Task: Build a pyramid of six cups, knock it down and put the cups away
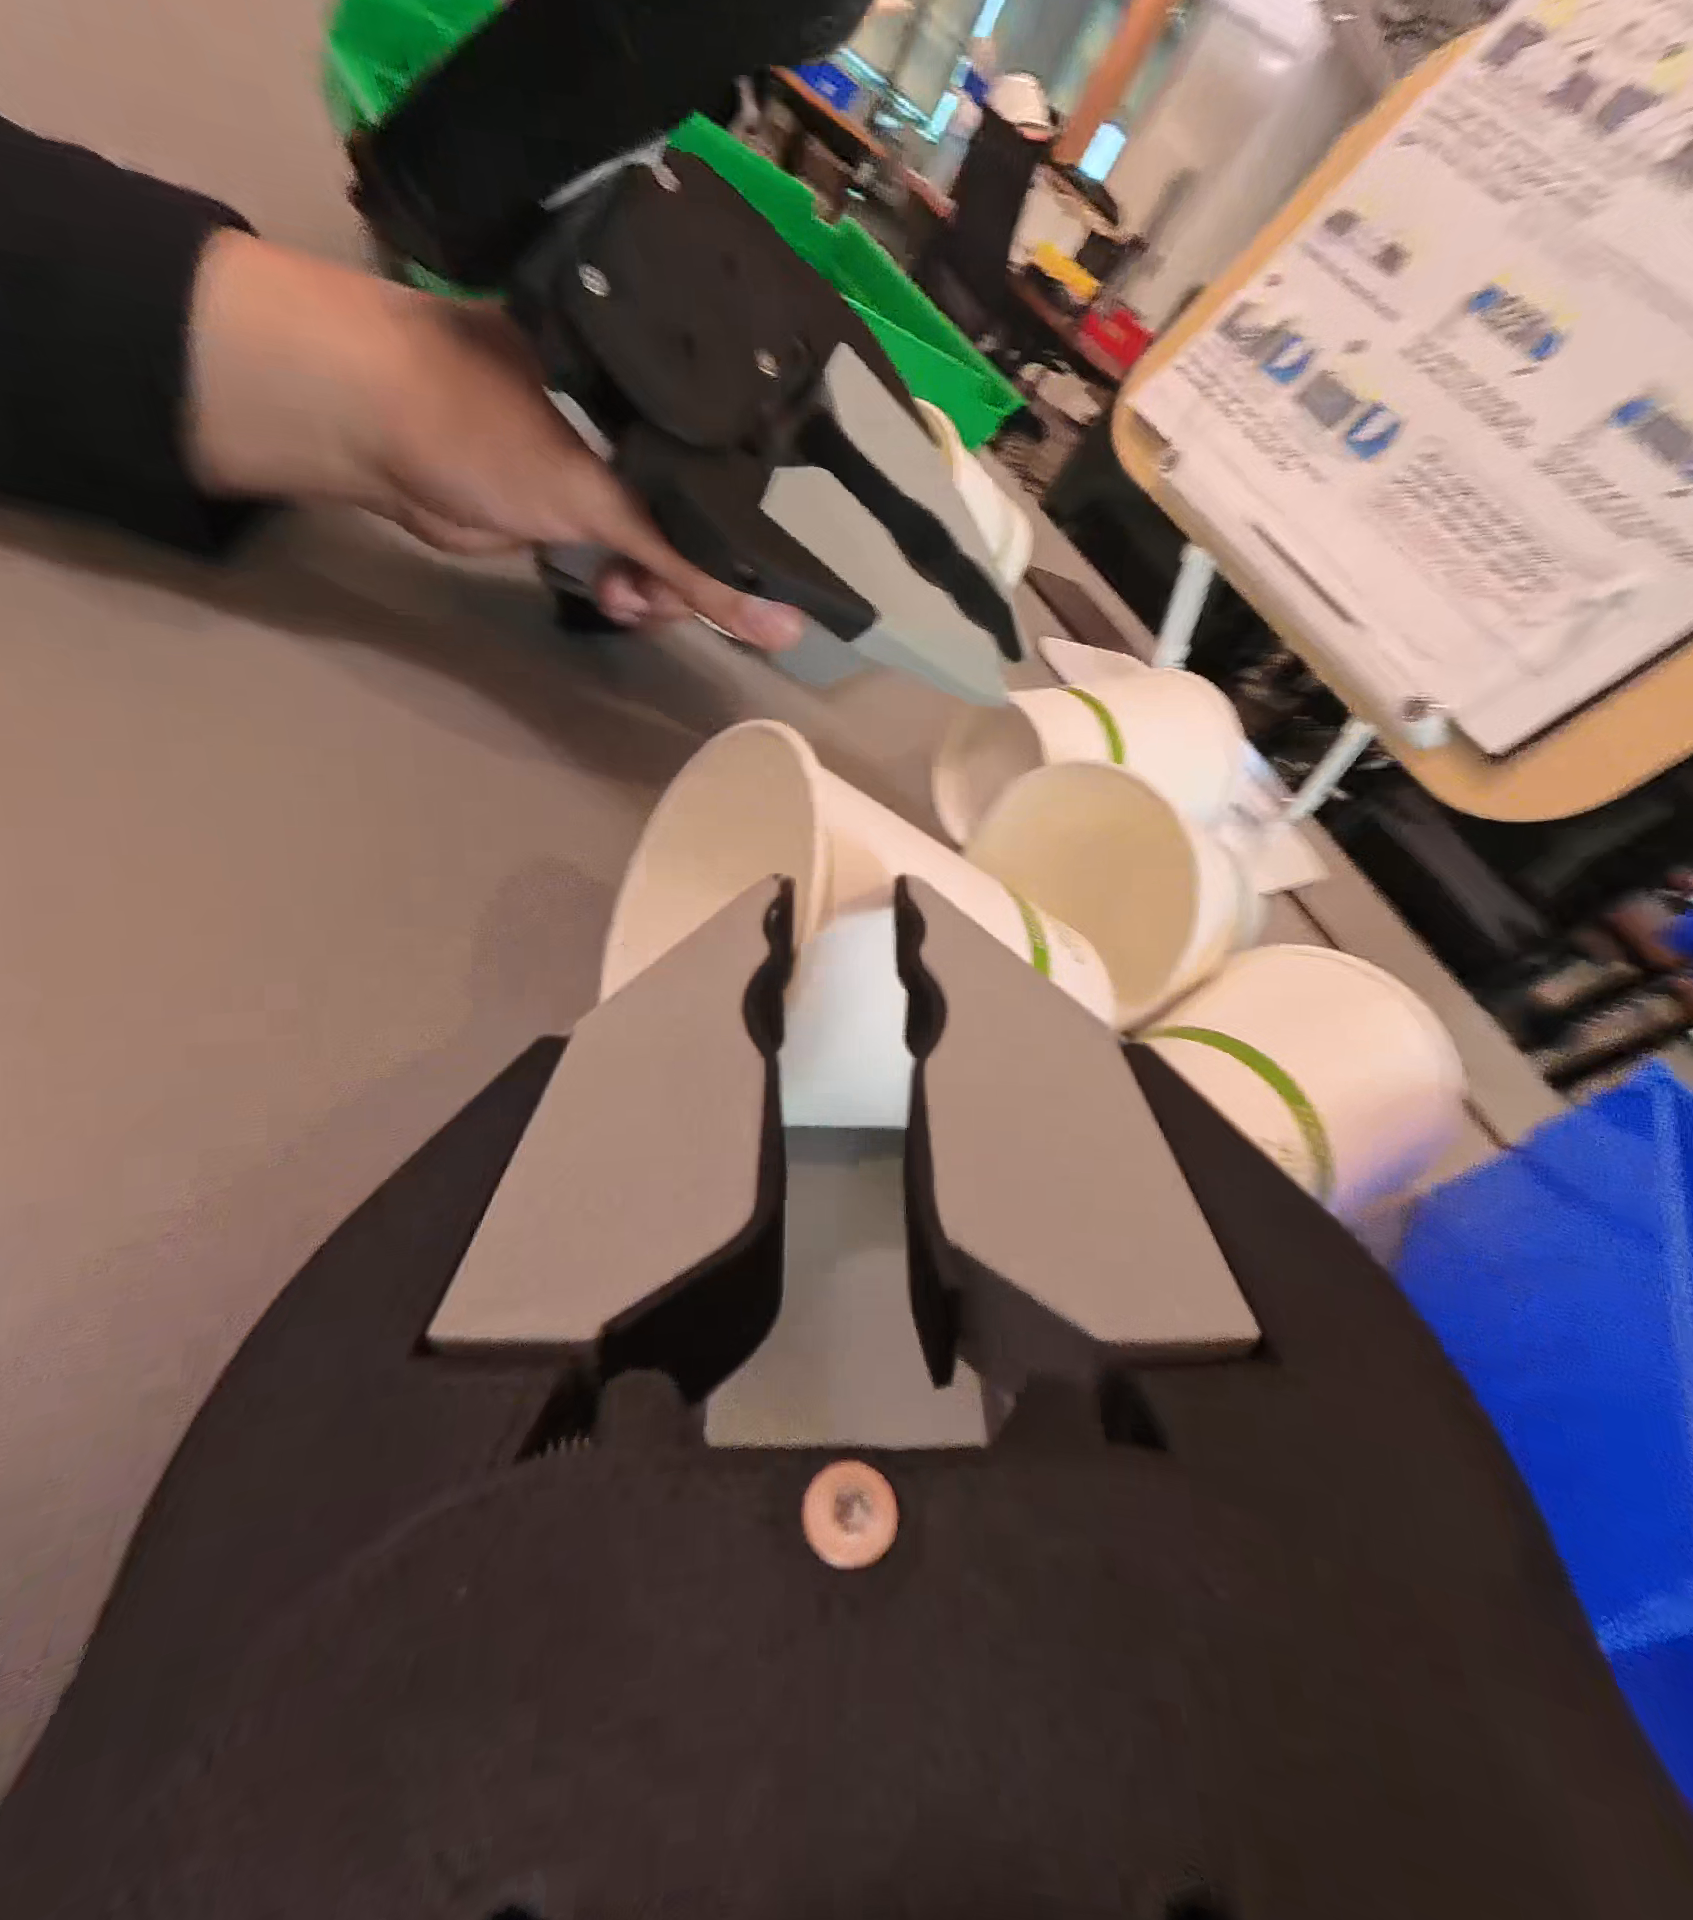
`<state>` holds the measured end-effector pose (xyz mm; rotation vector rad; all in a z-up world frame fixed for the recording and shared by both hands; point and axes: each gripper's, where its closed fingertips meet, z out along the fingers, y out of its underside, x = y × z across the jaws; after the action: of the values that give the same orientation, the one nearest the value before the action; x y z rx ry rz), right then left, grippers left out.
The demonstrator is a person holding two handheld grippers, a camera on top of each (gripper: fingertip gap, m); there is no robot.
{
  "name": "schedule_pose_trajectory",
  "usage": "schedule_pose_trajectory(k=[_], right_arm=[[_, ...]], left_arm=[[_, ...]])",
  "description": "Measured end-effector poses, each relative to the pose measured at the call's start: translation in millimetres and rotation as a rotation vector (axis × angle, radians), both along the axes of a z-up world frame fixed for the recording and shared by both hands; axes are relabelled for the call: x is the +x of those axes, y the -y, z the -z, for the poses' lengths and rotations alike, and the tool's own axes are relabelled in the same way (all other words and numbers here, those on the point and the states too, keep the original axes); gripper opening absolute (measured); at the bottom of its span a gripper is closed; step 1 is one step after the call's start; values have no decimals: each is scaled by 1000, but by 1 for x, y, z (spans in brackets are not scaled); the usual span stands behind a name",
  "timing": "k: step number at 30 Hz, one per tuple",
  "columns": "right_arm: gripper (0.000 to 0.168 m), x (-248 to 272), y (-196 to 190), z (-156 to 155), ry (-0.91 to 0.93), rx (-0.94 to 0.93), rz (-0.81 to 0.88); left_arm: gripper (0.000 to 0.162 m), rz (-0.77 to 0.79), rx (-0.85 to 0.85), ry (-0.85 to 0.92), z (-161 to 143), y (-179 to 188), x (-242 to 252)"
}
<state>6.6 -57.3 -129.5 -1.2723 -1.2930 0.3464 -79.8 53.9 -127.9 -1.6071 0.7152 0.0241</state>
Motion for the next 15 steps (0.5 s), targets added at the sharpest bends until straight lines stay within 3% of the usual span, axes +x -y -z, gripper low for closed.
schedule_pose_trajectory(k=[6,15], right_arm=[[0,16,-3,-30,-141,46,41],[0,39,-17,-52,-344,-285,12]], left_arm=[[12,2,3,-13,1,0,1],[12,5,4,-23,2,0,1]])
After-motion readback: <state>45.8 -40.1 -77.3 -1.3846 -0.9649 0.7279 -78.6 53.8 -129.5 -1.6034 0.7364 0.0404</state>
